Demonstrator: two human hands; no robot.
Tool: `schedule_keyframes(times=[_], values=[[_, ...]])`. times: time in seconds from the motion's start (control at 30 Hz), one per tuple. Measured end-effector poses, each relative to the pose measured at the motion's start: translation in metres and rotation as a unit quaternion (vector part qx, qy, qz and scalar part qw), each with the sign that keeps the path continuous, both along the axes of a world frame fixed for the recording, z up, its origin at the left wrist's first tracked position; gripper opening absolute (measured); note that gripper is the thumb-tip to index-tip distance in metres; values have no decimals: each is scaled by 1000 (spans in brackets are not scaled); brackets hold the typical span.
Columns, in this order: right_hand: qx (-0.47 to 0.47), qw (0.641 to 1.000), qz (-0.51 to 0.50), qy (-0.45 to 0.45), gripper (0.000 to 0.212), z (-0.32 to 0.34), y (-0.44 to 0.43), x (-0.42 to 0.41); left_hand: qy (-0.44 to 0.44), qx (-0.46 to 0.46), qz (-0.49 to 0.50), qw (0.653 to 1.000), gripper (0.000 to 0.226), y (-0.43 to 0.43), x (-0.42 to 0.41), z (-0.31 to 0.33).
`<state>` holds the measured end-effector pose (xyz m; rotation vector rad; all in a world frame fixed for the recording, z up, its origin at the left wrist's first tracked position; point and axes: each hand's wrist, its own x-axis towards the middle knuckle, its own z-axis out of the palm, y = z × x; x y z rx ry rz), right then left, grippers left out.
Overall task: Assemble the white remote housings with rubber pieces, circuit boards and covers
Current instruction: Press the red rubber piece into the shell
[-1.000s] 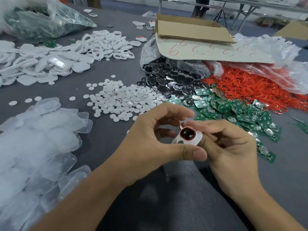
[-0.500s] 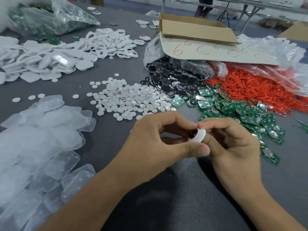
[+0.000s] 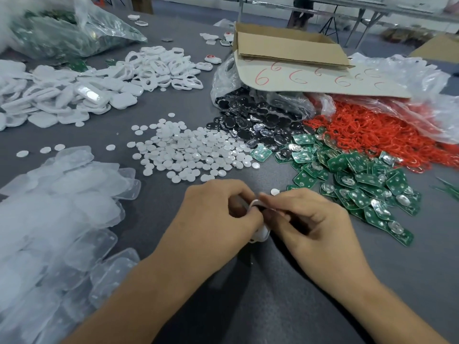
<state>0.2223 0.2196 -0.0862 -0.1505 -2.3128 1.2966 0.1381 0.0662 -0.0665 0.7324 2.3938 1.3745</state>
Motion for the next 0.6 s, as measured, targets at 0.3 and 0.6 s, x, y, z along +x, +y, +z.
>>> schedule_keyframes(times=[0.3, 0.6], values=[[275, 952, -119, -68, 20, -8, 17, -14, 29, -60, 55, 996, 7, -4, -4, -1], [230, 967, -76, -81, 17, 2, 17, -8, 13, -28, 57, 998, 9, -6, -10, -3]])
